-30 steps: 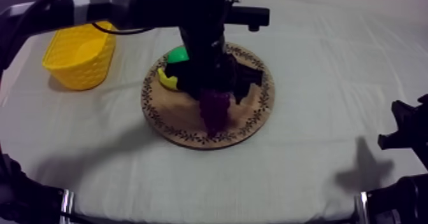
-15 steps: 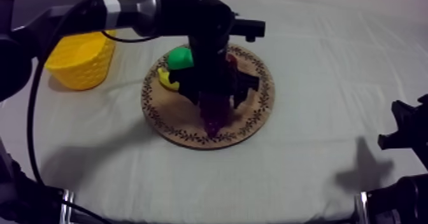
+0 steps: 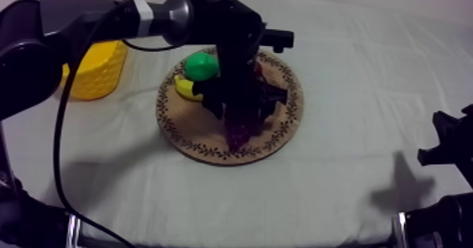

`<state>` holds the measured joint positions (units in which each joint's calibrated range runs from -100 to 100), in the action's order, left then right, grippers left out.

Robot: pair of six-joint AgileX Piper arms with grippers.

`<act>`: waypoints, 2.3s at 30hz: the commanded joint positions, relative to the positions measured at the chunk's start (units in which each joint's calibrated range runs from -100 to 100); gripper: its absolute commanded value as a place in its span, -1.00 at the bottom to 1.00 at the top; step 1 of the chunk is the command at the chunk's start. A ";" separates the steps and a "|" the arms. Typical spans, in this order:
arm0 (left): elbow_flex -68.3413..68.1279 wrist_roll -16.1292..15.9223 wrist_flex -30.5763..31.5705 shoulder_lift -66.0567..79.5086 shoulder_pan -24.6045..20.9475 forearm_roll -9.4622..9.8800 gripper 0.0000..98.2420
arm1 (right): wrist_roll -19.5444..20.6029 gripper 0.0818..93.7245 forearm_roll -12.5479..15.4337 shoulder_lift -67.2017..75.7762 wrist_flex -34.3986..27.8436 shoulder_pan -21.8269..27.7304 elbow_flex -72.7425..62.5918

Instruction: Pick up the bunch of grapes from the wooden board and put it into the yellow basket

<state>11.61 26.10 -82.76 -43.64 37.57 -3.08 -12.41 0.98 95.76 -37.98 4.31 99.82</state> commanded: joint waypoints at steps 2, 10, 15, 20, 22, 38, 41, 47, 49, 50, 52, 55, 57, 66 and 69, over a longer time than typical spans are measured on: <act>0.29 0.10 -0.36 -0.62 -0.06 -0.08 0.47 | -0.02 -0.99 -0.03 0.00 0.00 -0.02 -0.04; 0.87 -0.07 -0.55 -1.42 -0.07 -0.01 0.19 | -0.02 -0.99 -0.03 0.00 0.00 -0.02 -0.04; 1.03 -0.17 -0.56 -1.67 0.03 0.04 0.03 | -0.02 -0.99 -0.03 0.00 0.00 -0.02 -0.04; 0.65 -0.35 -0.44 -0.97 0.15 0.05 0.02 | -0.02 -0.99 -0.03 0.00 0.00 -0.02 -0.04; 0.43 -0.60 -0.34 -0.10 0.15 -0.02 0.02 | -0.02 -0.99 -0.03 0.00 0.00 -0.02 -0.04; 0.95 -3.13 -3.87 14.39 -0.76 0.65 0.04 | -0.02 -0.99 -0.03 0.00 0.00 -0.02 -0.04; 1.62 -3.15 -5.55 16.94 -0.85 1.11 0.04 | -0.02 -0.99 -0.03 0.00 0.00 -0.02 -0.04; 3.84 -3.09 -8.89 21.24 -0.92 1.89 0.04 | -0.02 -0.99 -0.03 0.00 0.00 -0.02 -0.04; 4.57 -3.11 -9.78 22.42 -0.97 2.10 0.04 | -0.02 -0.99 -0.03 0.00 0.00 -0.02 -0.04; 4.90 -3.13 -10.12 22.96 -1.04 2.17 0.04 | -0.02 -0.99 -0.03 0.00 0.00 -0.02 -0.04; 5.36 -3.16 -10.70 23.92 -1.21 2.25 0.04 | -0.02 -0.99 -0.03 0.00 0.00 -0.02 -0.04; 5.55 -3.34 -11.11 24.93 -1.65 2.30 0.04 | -0.02 -0.99 -0.03 0.00 0.00 -0.02 -0.04; 5.29 -3.53 -11.22 25.40 -2.11 2.33 0.04 | -0.02 -0.99 -0.03 0.00 0.00 -0.02 -0.04; 2.76 -5.32 -11.11 26.88 -6.96 2.70 0.03 | -0.02 -0.99 -0.03 0.00 0.00 -0.02 -0.04; 2.16 -6.23 -11.10 27.62 -9.29 2.98 0.03 | -0.02 -0.99 -0.03 0.00 0.00 -0.02 -0.04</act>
<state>13.97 20.25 -93.87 -16.20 29.73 0.00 -12.41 0.98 95.76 -37.98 4.31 99.82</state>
